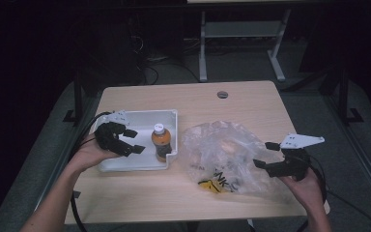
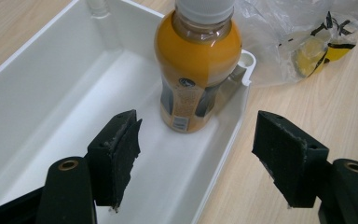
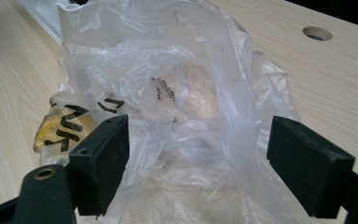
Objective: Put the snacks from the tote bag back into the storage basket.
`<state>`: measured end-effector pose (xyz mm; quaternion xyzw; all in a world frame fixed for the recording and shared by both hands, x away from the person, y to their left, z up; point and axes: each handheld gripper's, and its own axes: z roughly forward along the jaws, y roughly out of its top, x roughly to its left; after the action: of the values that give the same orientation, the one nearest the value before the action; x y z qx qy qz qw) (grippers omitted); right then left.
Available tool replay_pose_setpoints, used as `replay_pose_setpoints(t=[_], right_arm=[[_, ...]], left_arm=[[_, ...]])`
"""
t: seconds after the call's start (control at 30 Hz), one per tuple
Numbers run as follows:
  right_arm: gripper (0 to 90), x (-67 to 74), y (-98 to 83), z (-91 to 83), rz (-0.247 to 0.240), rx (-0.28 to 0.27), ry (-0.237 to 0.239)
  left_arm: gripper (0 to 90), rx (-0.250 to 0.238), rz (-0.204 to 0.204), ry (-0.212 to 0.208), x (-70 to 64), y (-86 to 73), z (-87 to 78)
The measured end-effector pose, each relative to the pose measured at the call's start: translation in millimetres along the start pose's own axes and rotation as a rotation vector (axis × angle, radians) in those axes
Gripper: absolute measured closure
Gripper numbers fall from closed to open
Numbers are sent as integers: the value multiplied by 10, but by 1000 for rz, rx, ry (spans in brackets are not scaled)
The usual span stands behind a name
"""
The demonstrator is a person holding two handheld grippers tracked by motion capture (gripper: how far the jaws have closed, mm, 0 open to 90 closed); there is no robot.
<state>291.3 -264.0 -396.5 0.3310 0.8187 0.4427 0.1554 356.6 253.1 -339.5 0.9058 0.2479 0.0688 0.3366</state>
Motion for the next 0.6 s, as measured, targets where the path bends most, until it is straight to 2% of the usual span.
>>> replay_pose_setpoints(t=[0.4, 0.47, 0.5, 0.53, 0.57, 0.6], right_arm=[[205, 3, -7, -9, 3, 0, 2], [205, 3, -8, -10, 1, 0, 1], [205, 4, -8, -11, 3, 1, 2], [206, 5, -9, -11, 3, 1, 1], [206, 5, -9, -10, 1, 1, 2], [206, 3, -9, -9, 2, 4, 1]], left_arm=[[305, -19, -31, 11, -18, -168, 2], [303, -15, -23, 13, -6, -200, -5], [304, -22, -37, 14, -15, -214, -3], [304, -12, -23, 18, -6, -221, -11], [304, -24, -38, 15, -19, -238, -8], [304, -25, -34, 15, -20, -250, -9]])
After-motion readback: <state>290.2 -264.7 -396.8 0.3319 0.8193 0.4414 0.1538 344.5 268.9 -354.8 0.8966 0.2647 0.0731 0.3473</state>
